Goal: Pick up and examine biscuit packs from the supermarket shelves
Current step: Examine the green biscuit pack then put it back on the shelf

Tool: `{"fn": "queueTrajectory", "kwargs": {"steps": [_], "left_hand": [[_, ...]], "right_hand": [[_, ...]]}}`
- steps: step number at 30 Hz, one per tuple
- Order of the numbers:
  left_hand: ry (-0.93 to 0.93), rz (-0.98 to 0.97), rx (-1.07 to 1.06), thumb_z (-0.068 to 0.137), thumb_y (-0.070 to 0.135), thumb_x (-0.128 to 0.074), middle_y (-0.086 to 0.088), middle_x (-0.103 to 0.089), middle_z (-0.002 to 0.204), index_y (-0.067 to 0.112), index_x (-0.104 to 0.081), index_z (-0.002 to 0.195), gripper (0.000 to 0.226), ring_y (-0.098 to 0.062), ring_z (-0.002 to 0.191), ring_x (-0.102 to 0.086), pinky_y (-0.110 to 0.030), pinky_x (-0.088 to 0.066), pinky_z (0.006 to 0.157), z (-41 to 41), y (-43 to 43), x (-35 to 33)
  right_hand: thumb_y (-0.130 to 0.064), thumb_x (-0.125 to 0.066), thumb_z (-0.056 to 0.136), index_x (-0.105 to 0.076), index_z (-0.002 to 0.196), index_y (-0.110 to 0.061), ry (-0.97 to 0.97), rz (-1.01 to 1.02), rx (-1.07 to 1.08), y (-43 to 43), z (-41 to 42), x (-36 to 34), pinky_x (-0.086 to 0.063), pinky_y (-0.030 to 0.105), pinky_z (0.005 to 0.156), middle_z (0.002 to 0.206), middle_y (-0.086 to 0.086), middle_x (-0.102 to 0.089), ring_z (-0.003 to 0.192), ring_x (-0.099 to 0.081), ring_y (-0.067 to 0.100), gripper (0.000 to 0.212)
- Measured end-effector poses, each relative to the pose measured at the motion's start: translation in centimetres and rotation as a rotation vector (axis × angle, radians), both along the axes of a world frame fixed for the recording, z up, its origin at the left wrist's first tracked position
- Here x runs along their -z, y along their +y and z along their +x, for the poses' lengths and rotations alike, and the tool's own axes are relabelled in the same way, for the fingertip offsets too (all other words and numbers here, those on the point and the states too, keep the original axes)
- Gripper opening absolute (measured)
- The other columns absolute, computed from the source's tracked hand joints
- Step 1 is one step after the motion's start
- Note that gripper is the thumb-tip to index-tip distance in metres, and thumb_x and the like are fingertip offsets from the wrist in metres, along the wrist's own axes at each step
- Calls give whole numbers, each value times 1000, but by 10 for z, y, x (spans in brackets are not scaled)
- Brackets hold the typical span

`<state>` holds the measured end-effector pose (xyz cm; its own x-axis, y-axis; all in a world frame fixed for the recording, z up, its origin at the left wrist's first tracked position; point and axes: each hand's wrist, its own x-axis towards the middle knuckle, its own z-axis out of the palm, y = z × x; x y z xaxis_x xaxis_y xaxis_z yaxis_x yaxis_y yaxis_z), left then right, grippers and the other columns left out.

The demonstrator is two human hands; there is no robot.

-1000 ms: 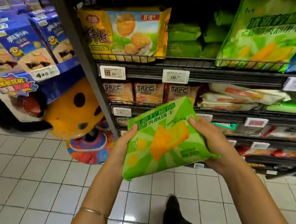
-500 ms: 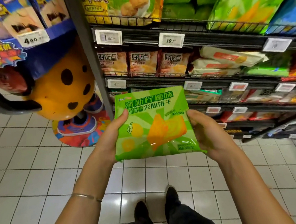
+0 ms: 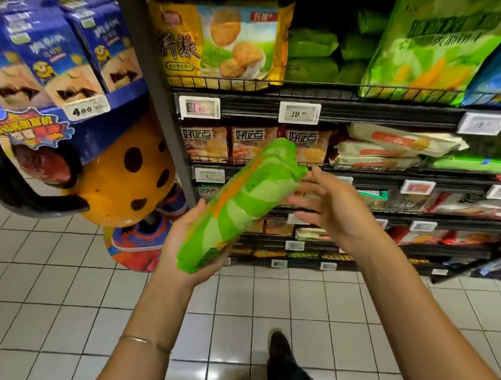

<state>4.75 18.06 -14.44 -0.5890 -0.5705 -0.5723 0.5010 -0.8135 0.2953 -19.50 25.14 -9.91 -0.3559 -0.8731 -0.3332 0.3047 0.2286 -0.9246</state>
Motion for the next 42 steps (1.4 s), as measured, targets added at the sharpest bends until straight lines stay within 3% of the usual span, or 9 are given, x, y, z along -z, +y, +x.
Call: {"fn": "queueTrajectory", "kwargs": {"steps": [5,8,11,14,18,24,29,35,42], "left_hand": [[192,56,-131,59,31,-102,-3,-50,158,16,-51,151,107,-17,147,-47,-28,-35,122,-13,-17,4],[127,-29,-181,80,24,-79,-10,-66,141,11,-64,136,59,-27,122,-68,-41,-64,87,-23,-24,-6],[30,-33,-229,85,23,-69,-12,-73,121,11,-73,114,32,-32,98,-77,-44,-65,70,-32,-36,-13],[-31,-122,-288,96,22,-60,-11,-75,112,14,-77,102,20,-28,97,-77,-41,-66,75,-33,-44,-11],[-71,-98,-311,88,31,-70,-11,-76,92,14,-73,98,20,-27,75,-78,-37,-63,57,-35,-49,-14],[-123,-175,-264,83,43,-72,-6,-74,76,15,-80,68,33,-23,64,-75,-33,-61,54,-46,-51,-20],[-179,-197,-254,92,46,-67,-6,-77,86,17,-75,95,30,-25,70,-77,-36,-65,64,-50,-51,-27],[-149,-178,-257,96,45,-64,-6,-76,77,15,-81,74,41,-24,62,-76,-34,-62,54,-40,-44,-27],[-232,-160,-256,95,46,-69,-5,-77,95,20,-66,117,34,-25,75,-76,-34,-64,67,-34,-38,-27]], "right_hand": [[-25,-64,101,-71,115,-20,780,-199,39,-75,-30,-29,-55,37,94,117,-3,-71,111,-66,15,16],[-32,-60,100,-69,126,-20,1233,-340,-34,-125,-45,-51,-46,42,105,129,-2,-67,125,-56,21,30],[-37,-59,99,-65,134,-22,1542,-255,-128,-168,-54,-62,-35,45,111,135,0,-65,130,-52,27,39],[-32,-60,97,-64,135,-19,1543,-201,-146,-190,-60,-56,-35,47,109,133,3,-67,126,-54,31,40],[-33,-55,96,-62,132,-24,1502,-150,-147,-201,-63,-45,-30,48,110,115,-1,-74,118,-59,31,38],[-61,-44,101,-73,118,-29,1597,-8,-117,-212,-64,-44,-27,52,111,111,5,-75,119,-59,36,47],[-56,-51,97,-75,108,-25,1591,-1,62,-212,-53,-37,-30,48,106,104,5,-75,112,-60,34,41],[-47,-60,88,-72,98,-27,1423,-89,191,-213,-45,-37,-28,45,104,96,-4,-75,104,-62,27,25],[-39,-63,89,-70,97,-27,1519,55,119,-214,-42,-43,-28,49,106,103,1,-74,117,-56,32,16]]}}
